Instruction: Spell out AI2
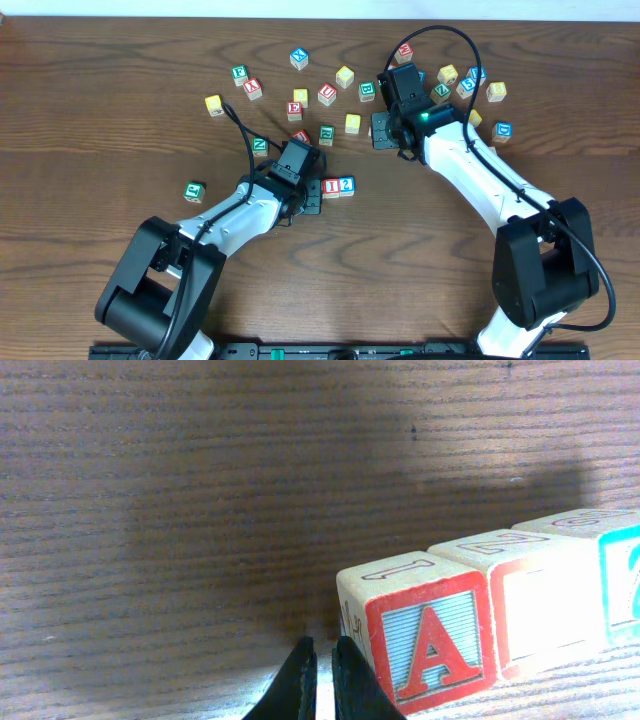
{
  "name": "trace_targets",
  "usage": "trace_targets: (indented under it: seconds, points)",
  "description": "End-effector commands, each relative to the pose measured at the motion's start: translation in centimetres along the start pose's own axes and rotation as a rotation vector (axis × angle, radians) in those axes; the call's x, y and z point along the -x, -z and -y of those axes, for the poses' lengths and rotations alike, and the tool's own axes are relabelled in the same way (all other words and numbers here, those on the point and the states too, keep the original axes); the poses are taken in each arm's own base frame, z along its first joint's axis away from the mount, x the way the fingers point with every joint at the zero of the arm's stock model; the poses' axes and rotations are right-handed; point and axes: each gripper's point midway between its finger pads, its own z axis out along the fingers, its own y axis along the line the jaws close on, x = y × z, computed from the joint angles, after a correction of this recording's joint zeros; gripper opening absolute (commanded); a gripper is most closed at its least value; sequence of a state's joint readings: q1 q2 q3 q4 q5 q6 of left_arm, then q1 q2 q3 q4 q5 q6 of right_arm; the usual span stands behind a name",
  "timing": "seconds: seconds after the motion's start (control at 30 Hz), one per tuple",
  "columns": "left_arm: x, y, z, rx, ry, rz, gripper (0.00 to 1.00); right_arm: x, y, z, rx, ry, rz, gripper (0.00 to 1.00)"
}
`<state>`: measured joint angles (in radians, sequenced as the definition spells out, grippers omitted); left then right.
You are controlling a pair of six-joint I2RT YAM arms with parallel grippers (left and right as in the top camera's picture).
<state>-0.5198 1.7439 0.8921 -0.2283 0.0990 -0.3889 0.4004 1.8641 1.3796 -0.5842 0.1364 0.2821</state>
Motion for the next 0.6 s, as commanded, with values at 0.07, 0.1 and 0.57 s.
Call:
trace_targets:
  seconds: [0.07, 0.1, 0.57]
  points:
    - [-0.2, 0.0, -0.2, 0.006, -0.001, -0.006, 0.08, 1.0, 0.8, 0.2, -0.010, -0.021, 0.031, 0.01]
    - [-0.2, 0.0, -0.2, 0.010, -0.001, -0.005, 0.08, 1.0, 0.8, 0.2, -0.010, -0.021, 0.031, 0.01]
    - [0.7, 0.2, -3.0, 0.144, 0.011, 0.046, 0.29, 1.0, 0.8, 0.2, -0.011, -0.021, 0.032, 0.01]
